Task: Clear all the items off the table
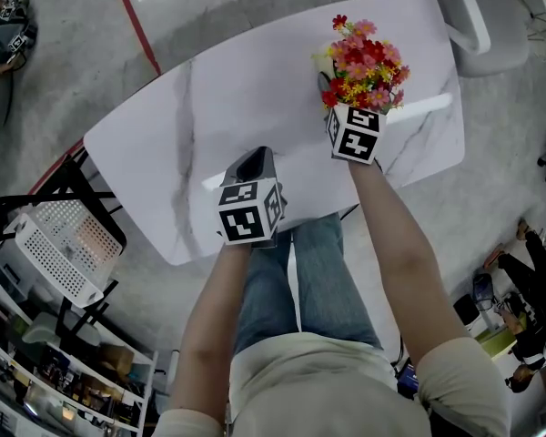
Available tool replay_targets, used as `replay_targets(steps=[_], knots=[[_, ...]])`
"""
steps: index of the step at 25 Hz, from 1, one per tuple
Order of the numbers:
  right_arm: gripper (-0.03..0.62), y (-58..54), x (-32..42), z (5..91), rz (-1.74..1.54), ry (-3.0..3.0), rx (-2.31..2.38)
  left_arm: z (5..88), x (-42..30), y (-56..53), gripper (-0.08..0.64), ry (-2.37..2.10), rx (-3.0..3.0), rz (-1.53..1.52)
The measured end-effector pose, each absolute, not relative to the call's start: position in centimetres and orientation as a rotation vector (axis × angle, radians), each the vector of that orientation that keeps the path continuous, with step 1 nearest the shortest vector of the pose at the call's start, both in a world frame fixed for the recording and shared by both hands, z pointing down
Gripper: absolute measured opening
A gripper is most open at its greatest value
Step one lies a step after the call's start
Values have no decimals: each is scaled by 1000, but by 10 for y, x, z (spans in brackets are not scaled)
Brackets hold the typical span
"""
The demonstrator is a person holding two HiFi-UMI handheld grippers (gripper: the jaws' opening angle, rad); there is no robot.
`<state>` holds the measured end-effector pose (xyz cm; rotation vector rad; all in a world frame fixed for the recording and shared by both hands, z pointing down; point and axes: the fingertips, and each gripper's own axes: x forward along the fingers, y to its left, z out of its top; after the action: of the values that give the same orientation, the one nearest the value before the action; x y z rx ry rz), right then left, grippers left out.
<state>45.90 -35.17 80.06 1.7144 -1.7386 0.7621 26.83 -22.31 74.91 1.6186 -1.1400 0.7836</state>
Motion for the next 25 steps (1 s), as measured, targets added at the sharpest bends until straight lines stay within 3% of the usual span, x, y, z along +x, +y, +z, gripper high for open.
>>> replay_targets(steps=[25], knots=[[480, -294, 453, 758, 829, -1735, 1629, 702, 278, -206, 8, -1157, 1668, 754]])
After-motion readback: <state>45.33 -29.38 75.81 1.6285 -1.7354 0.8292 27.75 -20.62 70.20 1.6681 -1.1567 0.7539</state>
